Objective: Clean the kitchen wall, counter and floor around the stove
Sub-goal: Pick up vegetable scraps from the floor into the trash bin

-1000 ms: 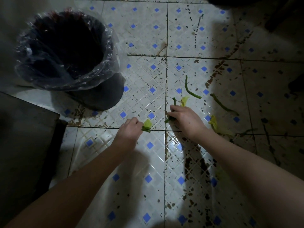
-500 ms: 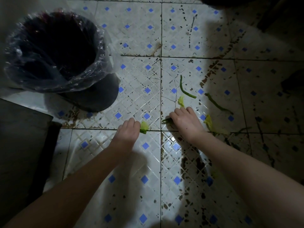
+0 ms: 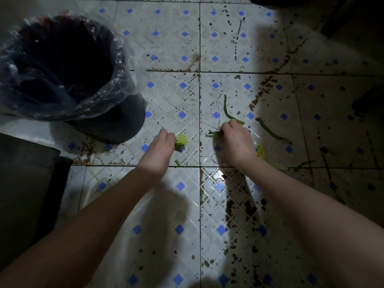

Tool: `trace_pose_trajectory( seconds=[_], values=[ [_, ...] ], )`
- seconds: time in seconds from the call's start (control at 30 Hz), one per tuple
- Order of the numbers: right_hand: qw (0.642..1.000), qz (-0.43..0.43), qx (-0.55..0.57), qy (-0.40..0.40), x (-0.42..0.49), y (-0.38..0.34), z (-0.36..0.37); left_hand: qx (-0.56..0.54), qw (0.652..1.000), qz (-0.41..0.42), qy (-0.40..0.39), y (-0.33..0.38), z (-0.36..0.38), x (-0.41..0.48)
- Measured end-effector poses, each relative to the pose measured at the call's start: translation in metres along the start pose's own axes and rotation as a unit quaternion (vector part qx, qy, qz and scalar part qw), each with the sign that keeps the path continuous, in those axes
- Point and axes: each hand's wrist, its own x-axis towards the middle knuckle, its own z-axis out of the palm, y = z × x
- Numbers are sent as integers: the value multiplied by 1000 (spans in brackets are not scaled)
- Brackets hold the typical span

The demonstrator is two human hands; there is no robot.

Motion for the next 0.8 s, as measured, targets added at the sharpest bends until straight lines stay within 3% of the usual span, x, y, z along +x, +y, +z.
trace_pose_trajectory(
  seconds=[0.17,0.43,0.8],
  values=[
    [997,32,60,-22,4,-2,3,-18,1000,-12,-1,6,-3,9],
    [995,10,92,-28,-2,2,3,-18,1000,-6,-2,11,-7,7],
    [997,-30,70,-18,-11,-1,-17,4,1000,3,12,17,-30,-7]
  ],
)
